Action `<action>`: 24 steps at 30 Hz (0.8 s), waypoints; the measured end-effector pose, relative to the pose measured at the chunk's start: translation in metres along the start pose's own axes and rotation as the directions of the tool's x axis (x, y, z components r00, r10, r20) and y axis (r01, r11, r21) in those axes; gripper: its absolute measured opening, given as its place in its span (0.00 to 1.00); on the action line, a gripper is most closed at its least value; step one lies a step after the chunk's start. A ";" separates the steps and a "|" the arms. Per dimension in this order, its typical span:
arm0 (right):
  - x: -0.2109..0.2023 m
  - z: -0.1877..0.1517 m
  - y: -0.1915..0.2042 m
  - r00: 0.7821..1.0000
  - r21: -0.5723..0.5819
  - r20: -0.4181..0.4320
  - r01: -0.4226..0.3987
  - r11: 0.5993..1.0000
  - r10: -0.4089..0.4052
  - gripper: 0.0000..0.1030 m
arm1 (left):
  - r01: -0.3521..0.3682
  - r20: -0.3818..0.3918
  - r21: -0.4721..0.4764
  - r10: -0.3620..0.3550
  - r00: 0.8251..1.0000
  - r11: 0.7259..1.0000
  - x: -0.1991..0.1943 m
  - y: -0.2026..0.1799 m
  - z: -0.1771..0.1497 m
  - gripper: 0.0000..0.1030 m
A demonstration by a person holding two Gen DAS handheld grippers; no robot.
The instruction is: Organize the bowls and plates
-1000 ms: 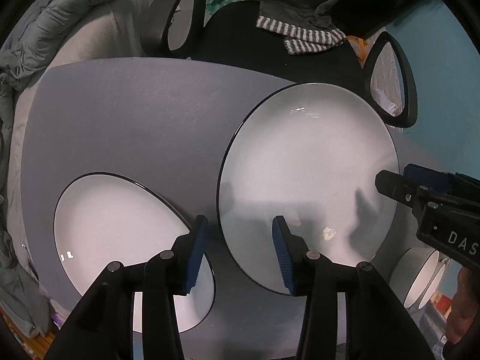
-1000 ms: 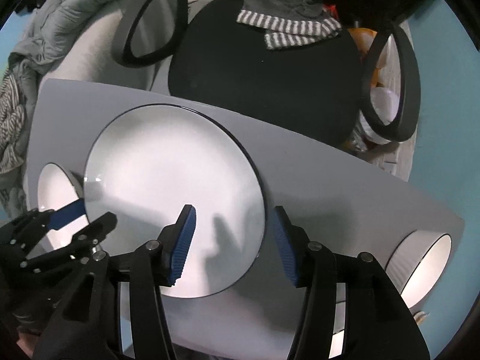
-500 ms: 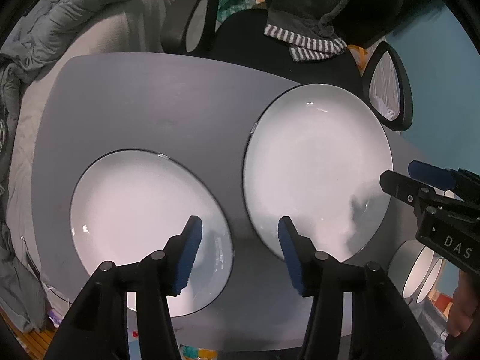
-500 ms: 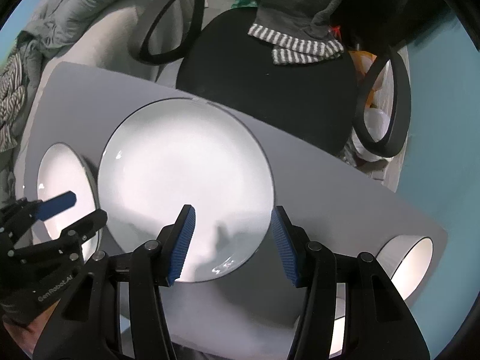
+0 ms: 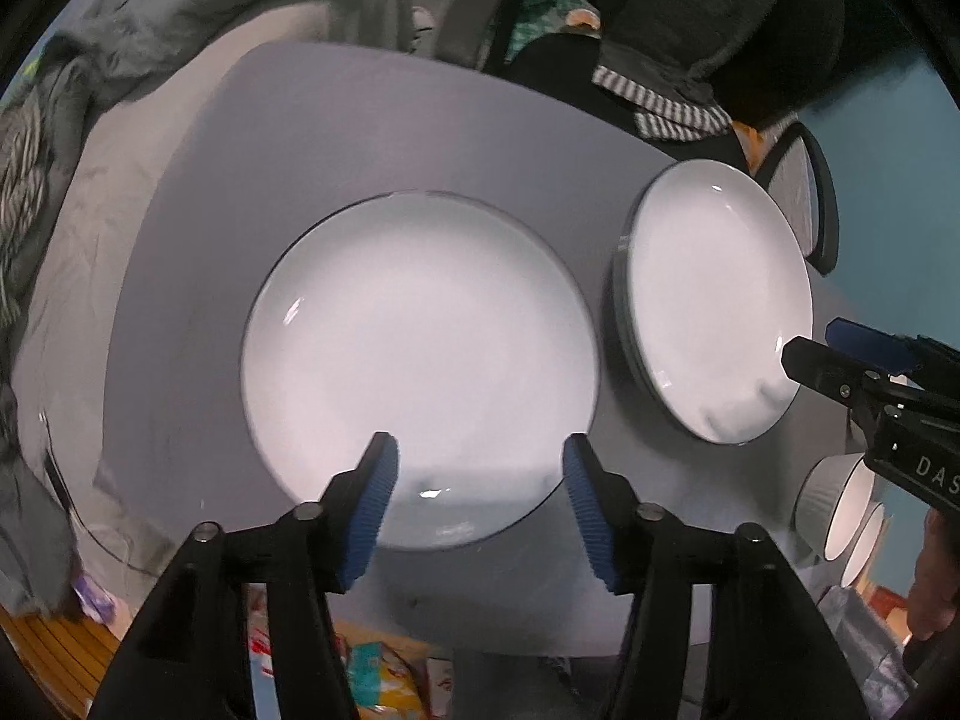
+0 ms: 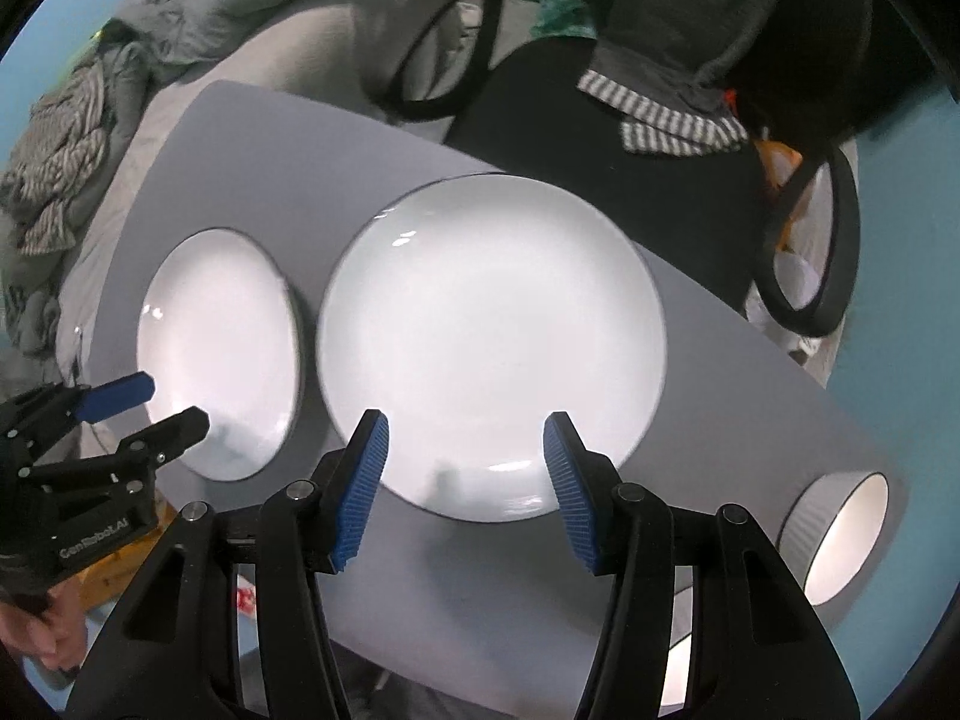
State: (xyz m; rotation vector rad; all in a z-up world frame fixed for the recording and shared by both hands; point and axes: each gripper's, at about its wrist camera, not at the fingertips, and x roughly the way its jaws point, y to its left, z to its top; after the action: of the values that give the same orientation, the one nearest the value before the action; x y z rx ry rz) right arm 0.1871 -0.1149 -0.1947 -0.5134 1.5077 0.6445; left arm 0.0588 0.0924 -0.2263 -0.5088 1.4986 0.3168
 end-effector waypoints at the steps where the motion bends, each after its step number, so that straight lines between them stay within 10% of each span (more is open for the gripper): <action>1: 0.000 0.000 0.005 1.000 -0.011 0.001 -0.004 1.000 0.004 0.53 | 0.004 0.004 -0.018 -0.004 1.000 1.000 -0.001 0.006 -0.003 0.62; 24: 0.041 0.054 0.105 0.996 -0.349 -0.011 -0.088 0.933 0.090 0.53 | 0.076 0.015 -0.448 -0.077 0.997 0.891 0.020 0.124 -0.053 0.65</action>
State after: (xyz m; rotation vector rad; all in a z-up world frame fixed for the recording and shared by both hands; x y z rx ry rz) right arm 0.1548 0.0018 -0.2258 -0.7154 1.4224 0.9944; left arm -0.0482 0.1697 -0.2611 -0.9349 1.4030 0.6081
